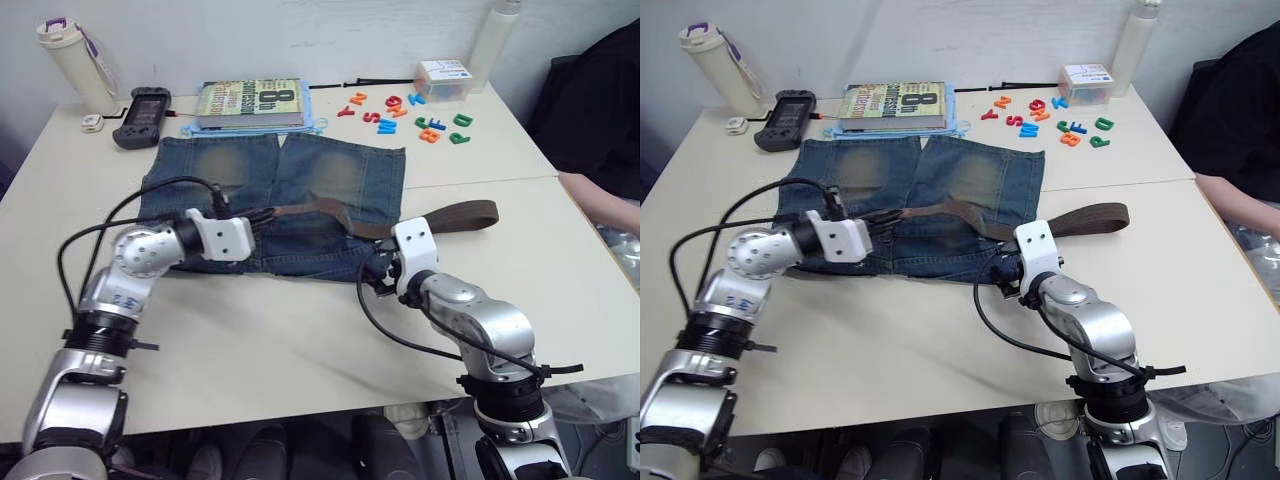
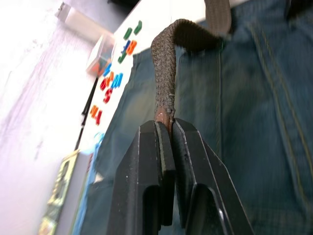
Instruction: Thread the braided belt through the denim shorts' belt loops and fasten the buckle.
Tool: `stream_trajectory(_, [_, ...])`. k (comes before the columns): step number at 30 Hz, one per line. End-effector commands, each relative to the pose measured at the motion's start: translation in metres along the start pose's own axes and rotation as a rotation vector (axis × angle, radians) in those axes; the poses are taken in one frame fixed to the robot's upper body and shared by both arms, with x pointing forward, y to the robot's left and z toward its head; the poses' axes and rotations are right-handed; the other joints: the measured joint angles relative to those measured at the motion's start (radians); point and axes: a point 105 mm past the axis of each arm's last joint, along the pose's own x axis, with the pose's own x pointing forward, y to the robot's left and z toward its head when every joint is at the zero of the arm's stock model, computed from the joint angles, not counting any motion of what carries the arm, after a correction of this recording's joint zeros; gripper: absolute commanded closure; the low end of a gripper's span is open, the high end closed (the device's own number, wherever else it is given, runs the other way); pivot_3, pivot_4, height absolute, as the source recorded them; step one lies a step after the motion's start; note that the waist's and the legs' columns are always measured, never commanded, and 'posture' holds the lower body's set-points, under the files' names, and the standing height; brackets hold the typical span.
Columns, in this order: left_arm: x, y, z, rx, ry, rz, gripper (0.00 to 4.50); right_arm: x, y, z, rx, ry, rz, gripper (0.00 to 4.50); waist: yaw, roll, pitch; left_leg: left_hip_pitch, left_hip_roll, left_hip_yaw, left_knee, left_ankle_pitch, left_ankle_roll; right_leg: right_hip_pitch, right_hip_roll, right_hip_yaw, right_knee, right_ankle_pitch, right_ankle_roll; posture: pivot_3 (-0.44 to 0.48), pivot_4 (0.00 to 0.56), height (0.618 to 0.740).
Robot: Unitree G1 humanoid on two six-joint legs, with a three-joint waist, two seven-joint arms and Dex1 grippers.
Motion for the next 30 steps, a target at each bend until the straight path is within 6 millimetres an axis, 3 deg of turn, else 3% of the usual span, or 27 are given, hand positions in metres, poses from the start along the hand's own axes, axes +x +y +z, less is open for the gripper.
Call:
stream_trajectory(1, [-0.019, 0.021, 0.012, 0.084, -0.011, 0.041, 4.47, -0.002, -0.005, 0.012, -0.038, -0.038, -0.026, 0.0, 0.001, 0.0, 0.0, 0.0, 0.0, 0.0, 0.0, 0.0, 0.0, 0.0, 0.0, 0.0, 0.0, 0.0, 0.0, 0.0, 0.15, 0.74])
stream_trajectory(3, [-0.022, 0.024, 0.012, 0.078, -0.003, 0.052, 4.47, -0.005, 0.0, 0.028, -0.082, -0.105, 0.0, 0.0, 0.002, 0.0, 0.0, 0.0, 0.0, 0.0, 0.0, 0.0, 0.0, 0.0, 0.0, 0.0, 0.0, 0.0, 0.0, 0.0, 0.15, 0.74])
stream_trajectory(5, [-0.022, 0.024, 0.013, 0.075, 0.001, 0.059, 4.47, -0.019, 0.029, 0.07, -0.166, -0.299, 0.127, 0.0, 0.002, 0.001, 0.0, 0.0, 0.0, 0.0, 0.0, 0.0, 0.0, 0.0, 0.0, 0.0, 0.0, 0.0, 0.0, 0.0, 0.15, 0.74])
stream_trajectory(7, [-0.02, 0.024, 0.015, 0.068, -0.001, 0.066, 4.47, -0.032, 0.053, 0.093, -0.259, -0.421, 0.231, 0.0, -0.004, 0.001, 0.001, -0.001, 0.0, 0.0, 0.0, 0.0, 0.0, -0.001, 0.0, 0.0, 0.001, 0.0, 0.0, 0.0, 0.15, 0.74])
stream_trajectory(11, [-0.019, 0.021, 0.016, 0.048, -0.001, 0.069, 4.47, -0.029, 0.06, 0.104, -0.441, -0.493, 0.205, 0.0, -0.012, 0.001, 0.001, -0.001, 0.001, 0.0, -0.001, 0.0, 0.0, -0.002, 0.001, -0.001, 0.0, 0.0, 0.0, 0.0, 0.15, 0.74])
stream_trajectory(14, [-0.02, 0.021, 0.017, 0.035, 0.001, 0.081, 4.47, -0.019, 0.067, 0.104, -0.479, -0.5, 0.207, 0.0, -0.014, 0.001, 0.001, -0.001, -0.001, 0.0, 0.0, 0.0, 0.0, -0.001, -0.001, -0.001, 0.0, 0.0, 0.0, 0.0, 0.15, 0.74])
stream_trajectory(16, [-0.022, 0.021, 0.016, 0.035, 0.007, 0.083, 4.47, -0.014, 0.066, 0.101, -0.414, -0.472, 0.204, 0.0, -0.016, 0.001, 0.001, -0.001, -0.001, 0.0, 0.0, 0.0, 0.0, -0.002, -0.001, -0.001, 0.0, 0.0, 0.0, 0.0, 0.15, 0.74])
stream_trajectory(18, [-0.023, 0.02, 0.014, 0.03, 0.018, 0.087, 4.47, -0.014, 0.065, 0.096, -0.193, -0.428, 0.263, 0.0, -0.019, 0.001, 0.001, -0.001, 0.0, 0.0, 0.0, 0.0, 0.0, -0.002, 0.0, -0.001, 0.001, 0.0, 0.0, 0.0, 0.15, 0.74])
stream_trajectory(23, [-0.024, 0.018, 0.014, 0.023, 0.025, 0.088, 4.47, -0.035, 0.06, 0.084, 0.179, -0.343, 0.442, 0.0, -0.021, 0.001, 0.001, -0.002, 0.001, -0.001, 0.0, 0.0, 0.0, -0.002, 0.0, -0.001, 0.004, 0.0, 0.0, 0.0, 0.15, 0.74])
stream_trajectory(27, [-0.022, 0.017, 0.014, 0.02, 0.021, 0.088, 4.47, -0.052, 0.077, 0.058, 0.38, -0.144, 0.695, 0.0, -0.018, 0.001, 0.001, -0.002, 0.0, -0.002, 0.0, 0.0, 0.0, 0.0, 0.0, -0.001, 0.003, 0.001, 0.0, 0.0, 0.15, 0.74])
stream_trajectory(30, [-0.022, 0.017, 0.014, 0.02, 0.019, 0.09, 4.47, -0.045, 0.092, 0.067, 0.65, -0.13, 0.799, 0.0, -0.025, 0.003, 0.001, -0.001, 0.001, -0.002, -0.001, 0.0, 0.0, -0.002, 0.0, 0.001, 0.005, 0.001, 0.0, 0.0, 0.15, 0.74])
